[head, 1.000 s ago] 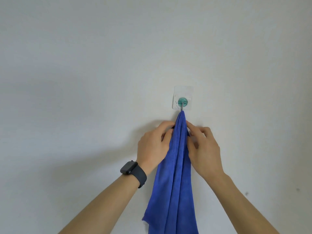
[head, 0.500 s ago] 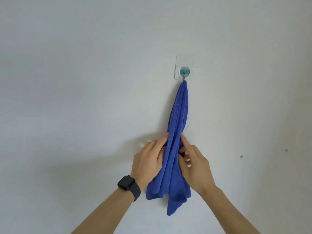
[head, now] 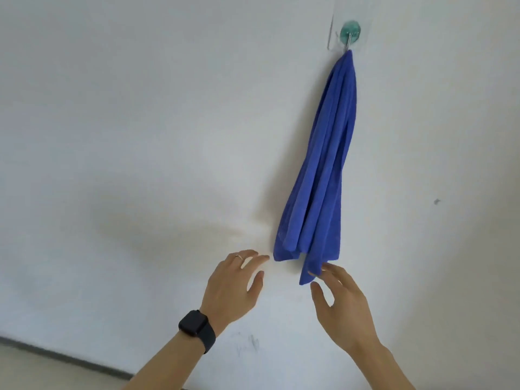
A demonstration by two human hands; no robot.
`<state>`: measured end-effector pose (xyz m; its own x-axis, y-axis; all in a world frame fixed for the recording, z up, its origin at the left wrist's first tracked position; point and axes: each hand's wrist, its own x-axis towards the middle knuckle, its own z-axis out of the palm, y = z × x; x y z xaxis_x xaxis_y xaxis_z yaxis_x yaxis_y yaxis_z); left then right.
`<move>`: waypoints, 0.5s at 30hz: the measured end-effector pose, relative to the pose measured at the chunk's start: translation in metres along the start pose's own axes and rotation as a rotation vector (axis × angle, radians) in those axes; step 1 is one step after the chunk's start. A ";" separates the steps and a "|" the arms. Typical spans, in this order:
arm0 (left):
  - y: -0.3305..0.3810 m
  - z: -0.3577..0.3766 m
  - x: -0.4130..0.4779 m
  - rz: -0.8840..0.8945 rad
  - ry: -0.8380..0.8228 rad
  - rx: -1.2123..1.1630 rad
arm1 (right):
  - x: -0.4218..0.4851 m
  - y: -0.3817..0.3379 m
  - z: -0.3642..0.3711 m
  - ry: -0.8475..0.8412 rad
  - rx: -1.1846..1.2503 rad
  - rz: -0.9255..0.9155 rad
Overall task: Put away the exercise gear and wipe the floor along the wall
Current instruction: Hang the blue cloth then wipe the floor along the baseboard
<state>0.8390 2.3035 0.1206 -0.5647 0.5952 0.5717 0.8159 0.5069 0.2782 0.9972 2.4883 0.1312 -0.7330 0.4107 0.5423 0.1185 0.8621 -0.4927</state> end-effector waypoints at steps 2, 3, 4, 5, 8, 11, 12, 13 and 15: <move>-0.013 0.010 -0.052 -0.126 -0.053 0.030 | -0.028 0.003 0.016 -0.142 0.042 0.068; -0.019 0.013 -0.080 -0.192 -0.095 0.054 | -0.040 0.004 0.025 -0.231 0.052 0.075; -0.023 0.014 -0.106 -0.260 -0.142 0.079 | -0.050 0.003 0.033 -0.328 0.056 0.064; -0.027 0.012 -0.132 -0.329 -0.188 0.103 | -0.059 0.001 0.042 -0.431 0.060 0.049; -0.028 -0.005 -0.200 -0.535 -0.265 0.172 | -0.081 -0.014 0.063 -0.699 0.065 -0.047; -0.016 -0.032 -0.255 -0.720 -0.300 0.236 | -0.097 -0.040 0.084 -0.861 0.068 -0.183; -0.010 -0.043 -0.274 -0.784 -0.290 0.263 | -0.102 -0.052 0.091 -0.912 0.082 -0.227; -0.003 -0.054 -0.295 -0.851 -0.269 0.287 | -0.108 -0.066 0.097 -0.957 0.095 -0.282; 0.014 -0.080 -0.336 -0.995 -0.240 0.327 | -0.120 -0.100 0.106 -1.037 0.121 -0.412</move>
<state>1.0503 2.0607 -0.0058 -0.9958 -0.0879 0.0255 -0.0765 0.9525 0.2949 1.0022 2.3210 0.0433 -0.9110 -0.3939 -0.1222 -0.2863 0.8174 -0.4999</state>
